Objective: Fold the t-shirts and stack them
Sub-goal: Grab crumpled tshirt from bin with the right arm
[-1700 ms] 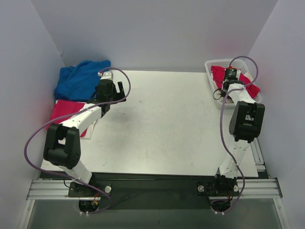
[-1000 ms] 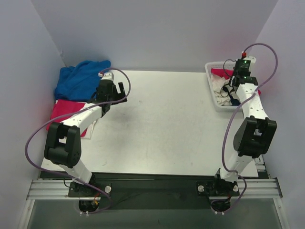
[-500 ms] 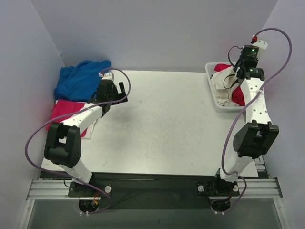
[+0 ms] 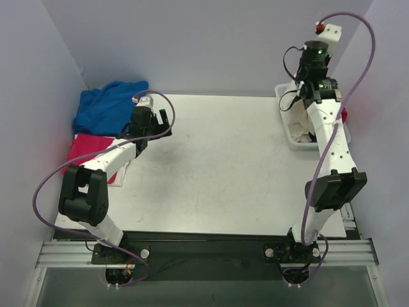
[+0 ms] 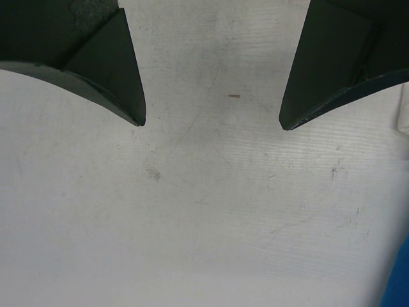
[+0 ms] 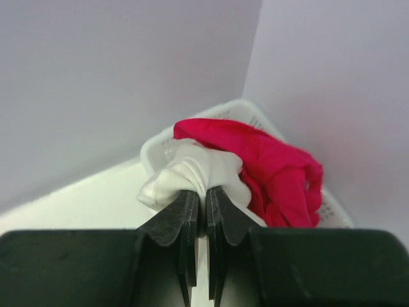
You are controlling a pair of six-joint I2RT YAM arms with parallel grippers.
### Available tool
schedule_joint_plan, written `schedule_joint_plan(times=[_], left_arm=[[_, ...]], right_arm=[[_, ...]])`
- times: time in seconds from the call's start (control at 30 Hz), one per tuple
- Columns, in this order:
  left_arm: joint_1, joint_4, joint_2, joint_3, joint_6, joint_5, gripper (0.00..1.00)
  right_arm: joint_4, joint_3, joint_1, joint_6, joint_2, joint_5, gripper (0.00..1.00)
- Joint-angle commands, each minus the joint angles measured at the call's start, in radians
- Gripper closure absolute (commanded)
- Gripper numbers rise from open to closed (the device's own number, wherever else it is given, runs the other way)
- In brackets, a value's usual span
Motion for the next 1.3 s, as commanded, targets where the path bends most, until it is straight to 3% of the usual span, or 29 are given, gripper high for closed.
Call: schedule_joint_plan(times=[0.0,0.13,0.4,0.67,1.03,1.27], left_arm=[[0.005,0.060,-0.053,0.003,-0.014,0.023,0.03],[0.003,0.061,-0.058,-0.002,-0.015,0.028,0.03],[0.003,0.063,-0.070,-0.005,-0.022,0.027,0.03],[0.003,0.074,-0.087,-0.028,-0.031,0.027,0.03],[0.003,0.094,-0.121,-0.065,-0.060,0.043,0.03],[0.003,0.103,-0.161,-0.103,-0.069,0.034,0.03]], right_arm=[[0.065,0.171,-0.020,-0.073,-0.007,0.114,1.00],[0.098,0.236,-0.019,-0.095,-0.004,0.136,1.00],[0.137,0.325,0.024,-0.089,-0.056,0.018,1.00],[0.164,0.259,0.119,-0.087,-0.199,-0.212,1.00],[0.235,0.346,0.371,-0.179,-0.314,-0.318,1.00],[0.317,0.222,0.382,-0.138,-0.417,-0.363,1.00]])
